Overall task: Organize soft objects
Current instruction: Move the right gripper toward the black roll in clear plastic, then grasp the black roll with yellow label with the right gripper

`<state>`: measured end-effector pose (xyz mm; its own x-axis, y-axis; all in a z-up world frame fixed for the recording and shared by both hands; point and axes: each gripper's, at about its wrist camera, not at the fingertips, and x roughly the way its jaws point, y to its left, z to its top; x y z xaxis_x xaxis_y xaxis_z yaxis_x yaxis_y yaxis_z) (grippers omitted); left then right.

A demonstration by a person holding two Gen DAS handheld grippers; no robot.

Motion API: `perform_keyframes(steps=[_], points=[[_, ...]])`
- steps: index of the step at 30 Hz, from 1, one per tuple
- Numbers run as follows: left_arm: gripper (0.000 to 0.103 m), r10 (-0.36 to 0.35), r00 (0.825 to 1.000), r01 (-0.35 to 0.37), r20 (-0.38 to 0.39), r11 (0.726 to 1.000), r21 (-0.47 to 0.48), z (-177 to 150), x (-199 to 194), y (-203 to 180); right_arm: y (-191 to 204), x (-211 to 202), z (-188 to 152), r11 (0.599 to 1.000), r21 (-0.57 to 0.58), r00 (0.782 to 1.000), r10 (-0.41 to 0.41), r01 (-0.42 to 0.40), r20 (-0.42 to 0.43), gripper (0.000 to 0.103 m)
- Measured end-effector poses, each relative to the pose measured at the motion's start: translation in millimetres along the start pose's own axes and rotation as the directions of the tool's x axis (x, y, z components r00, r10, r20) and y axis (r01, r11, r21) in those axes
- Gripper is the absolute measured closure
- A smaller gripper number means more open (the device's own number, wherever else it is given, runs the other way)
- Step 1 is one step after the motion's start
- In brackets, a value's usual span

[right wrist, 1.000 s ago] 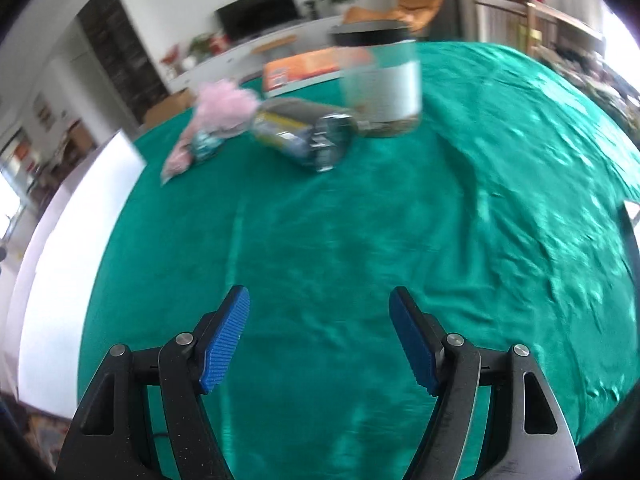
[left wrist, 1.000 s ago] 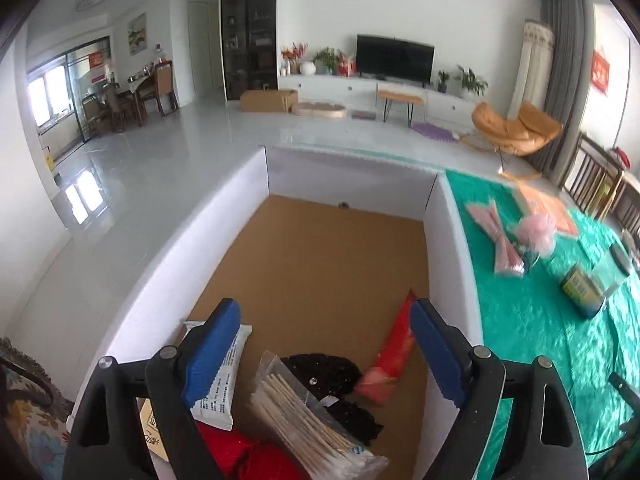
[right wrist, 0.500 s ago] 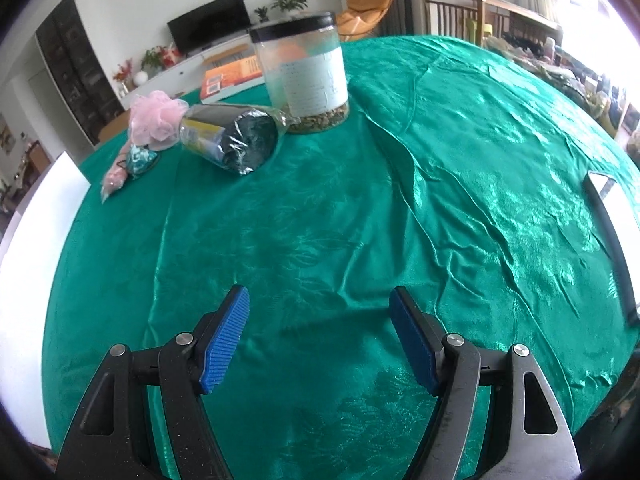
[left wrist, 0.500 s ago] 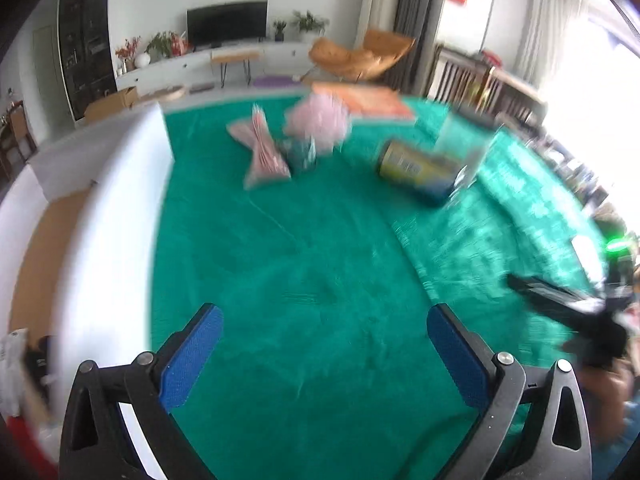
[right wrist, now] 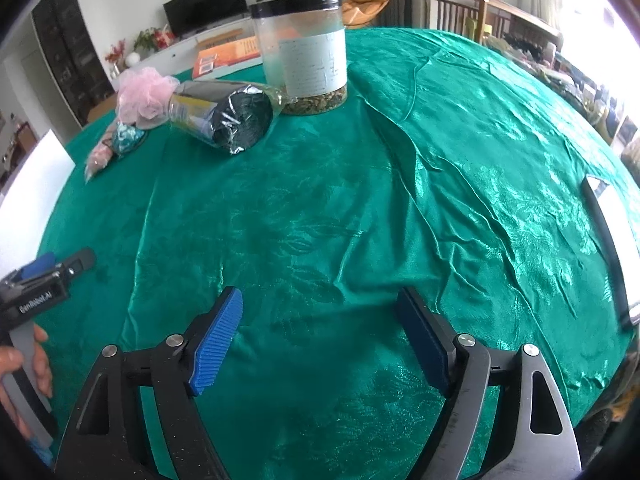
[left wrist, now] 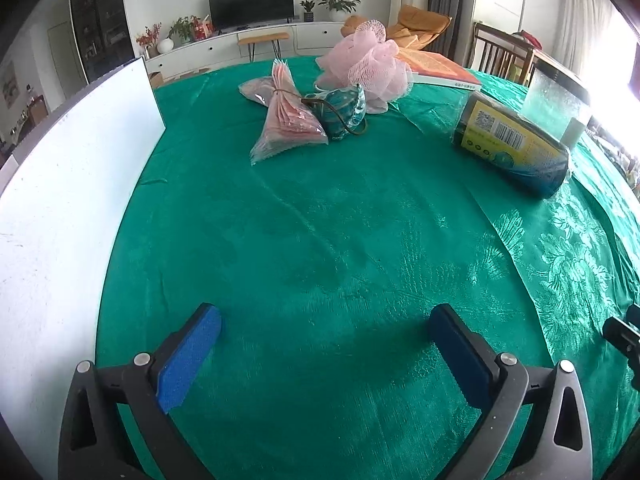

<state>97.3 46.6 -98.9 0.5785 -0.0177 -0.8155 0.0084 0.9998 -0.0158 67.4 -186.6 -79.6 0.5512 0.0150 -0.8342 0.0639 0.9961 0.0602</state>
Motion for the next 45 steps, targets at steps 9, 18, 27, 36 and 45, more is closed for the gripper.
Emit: perform_keyframes(steps=[9,18,27,36,45], points=[[0.000,-0.004,1.000,0.004,0.000,1.000,-0.004,4,5,1,11,6,3,0.997,-0.075,1.000,-0.020,0.019,-0.012,0.014],[0.000,-0.005,1.000,0.005,0.000,1.000,-0.004,4,4,1,80,7,101,0.866,-0.499,0.987,0.056,0.028,0.154,0.016],[0.000,-0.005,1.000,0.005,0.000,1.000,-0.004,5,4,1,102,72,119,0.832,-0.550,0.998,-0.050,0.066,0.044,0.038],[0.000,-0.004,1.000,0.004,0.000,1.000,-0.004,5,5,1,21,3,47,0.971,-0.132,0.976,0.184,-0.198,-0.112,0.040],[0.000,-0.004,1.000,0.004,0.000,1.000,-0.006,6,6,1,-99,-19,34,0.934,0.339,0.993,0.103,-0.117,0.059,0.041]])
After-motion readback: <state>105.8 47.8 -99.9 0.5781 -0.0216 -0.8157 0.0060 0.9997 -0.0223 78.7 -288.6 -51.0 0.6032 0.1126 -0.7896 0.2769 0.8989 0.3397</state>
